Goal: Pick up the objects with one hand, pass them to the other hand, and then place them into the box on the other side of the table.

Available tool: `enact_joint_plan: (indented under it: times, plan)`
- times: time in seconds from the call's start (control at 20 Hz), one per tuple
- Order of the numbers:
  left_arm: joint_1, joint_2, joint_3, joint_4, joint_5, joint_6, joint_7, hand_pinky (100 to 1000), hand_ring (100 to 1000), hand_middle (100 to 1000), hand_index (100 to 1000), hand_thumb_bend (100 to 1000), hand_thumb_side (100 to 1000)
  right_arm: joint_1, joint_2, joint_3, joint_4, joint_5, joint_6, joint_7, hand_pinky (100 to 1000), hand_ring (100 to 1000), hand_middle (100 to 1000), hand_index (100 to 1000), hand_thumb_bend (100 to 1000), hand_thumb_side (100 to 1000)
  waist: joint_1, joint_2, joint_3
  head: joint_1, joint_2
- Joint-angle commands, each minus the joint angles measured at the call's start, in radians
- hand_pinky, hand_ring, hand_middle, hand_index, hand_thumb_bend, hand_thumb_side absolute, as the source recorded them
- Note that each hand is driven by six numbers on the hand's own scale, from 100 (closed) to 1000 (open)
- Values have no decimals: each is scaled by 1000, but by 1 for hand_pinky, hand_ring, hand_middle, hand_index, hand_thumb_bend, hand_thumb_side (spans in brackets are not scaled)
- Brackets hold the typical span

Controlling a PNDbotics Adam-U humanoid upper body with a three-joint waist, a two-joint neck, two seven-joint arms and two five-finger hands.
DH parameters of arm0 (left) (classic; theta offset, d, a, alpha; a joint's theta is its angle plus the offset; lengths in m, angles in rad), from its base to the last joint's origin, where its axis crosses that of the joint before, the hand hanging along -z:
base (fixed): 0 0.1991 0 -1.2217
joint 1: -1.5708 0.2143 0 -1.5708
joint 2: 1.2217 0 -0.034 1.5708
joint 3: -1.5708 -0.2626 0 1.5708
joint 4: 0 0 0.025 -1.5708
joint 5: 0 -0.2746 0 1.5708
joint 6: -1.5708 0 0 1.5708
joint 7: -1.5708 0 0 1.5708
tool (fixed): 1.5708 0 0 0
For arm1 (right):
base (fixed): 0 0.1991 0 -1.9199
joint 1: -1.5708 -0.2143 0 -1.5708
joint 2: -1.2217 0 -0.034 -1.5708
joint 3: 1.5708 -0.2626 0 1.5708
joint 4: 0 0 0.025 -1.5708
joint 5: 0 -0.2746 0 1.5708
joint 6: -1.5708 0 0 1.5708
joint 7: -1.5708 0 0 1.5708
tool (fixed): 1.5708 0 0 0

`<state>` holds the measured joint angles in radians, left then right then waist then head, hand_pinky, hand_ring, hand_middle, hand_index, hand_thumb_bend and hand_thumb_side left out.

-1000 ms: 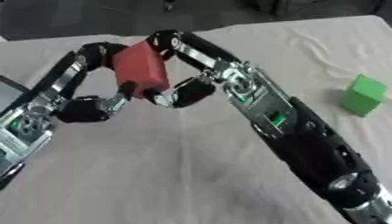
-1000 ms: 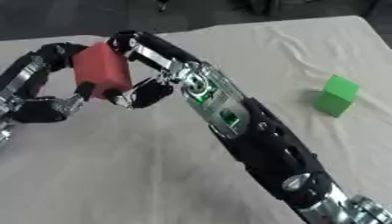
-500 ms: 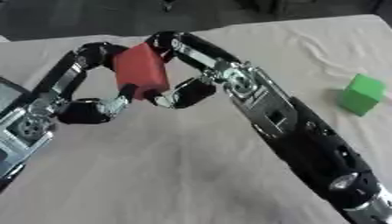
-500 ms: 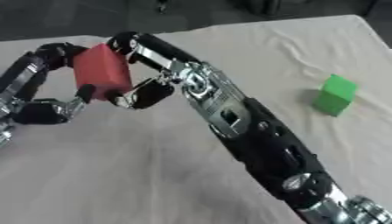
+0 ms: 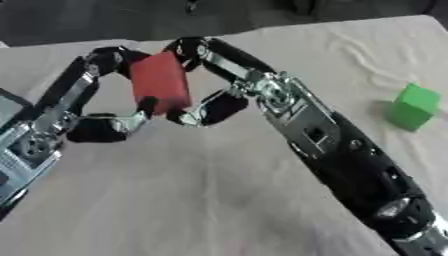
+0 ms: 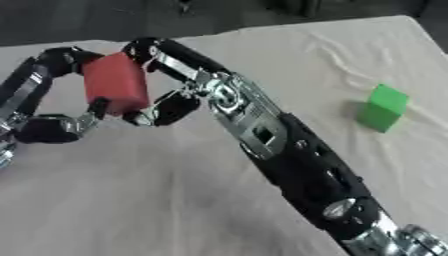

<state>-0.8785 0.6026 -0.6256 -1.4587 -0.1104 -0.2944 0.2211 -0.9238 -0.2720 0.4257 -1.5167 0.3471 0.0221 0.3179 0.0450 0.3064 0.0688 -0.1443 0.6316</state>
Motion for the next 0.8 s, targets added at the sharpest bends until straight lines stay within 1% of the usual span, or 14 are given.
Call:
enact_joint_plan:
  times: [0.05,0.1,0.15,0.2,0.45,0.65,0.75,0.8]
  plan:
    - [-27,32,26,-22,-7,-8,15,655,625,269,327,100,194,-3,-4,14,-4,2,-7,30,803,818,842,989,323,100,2,-17,0,-5,2]
    - [-27,31,26,-21,-10,-11,16,655,623,267,326,100,186,-2,-3,13,-2,-4,-8,38,801,816,841,986,204,100,2,-16,0,-5,3]
    - [-28,31,26,-21,-13,-14,17,654,622,267,325,100,178,-3,-3,11,1,-8,-7,42,799,815,840,985,161,100,2,-16,-1,-5,3]
    - [-28,31,26,-20,-17,-16,17,654,621,265,323,100,174,-3,-3,8,2,-13,-3,38,795,811,838,983,230,100,2,-16,-1,-5,4]
    - [-30,33,24,-19,-34,-28,18,649,614,258,316,100,134,-4,-5,10,2,-23,12,10,794,810,837,983,236,100,2,-15,-1,-5,4]
    - [-28,37,26,-17,-46,-33,20,648,611,257,315,100,120,-3,-8,11,5,-22,18,9,802,814,842,987,248,100,2,-16,-2,-4,2]
    - [-27,36,26,-14,-51,-34,22,648,611,256,313,100,118,-4,-9,12,4,-19,19,17,808,816,844,989,232,100,1,-17,-2,-4,1]
    - [-28,36,26,-14,-54,-35,23,647,609,254,312,100,108,-4,-8,13,3,-19,18,24,810,816,845,991,207,100,1,-17,-2,-4,1]
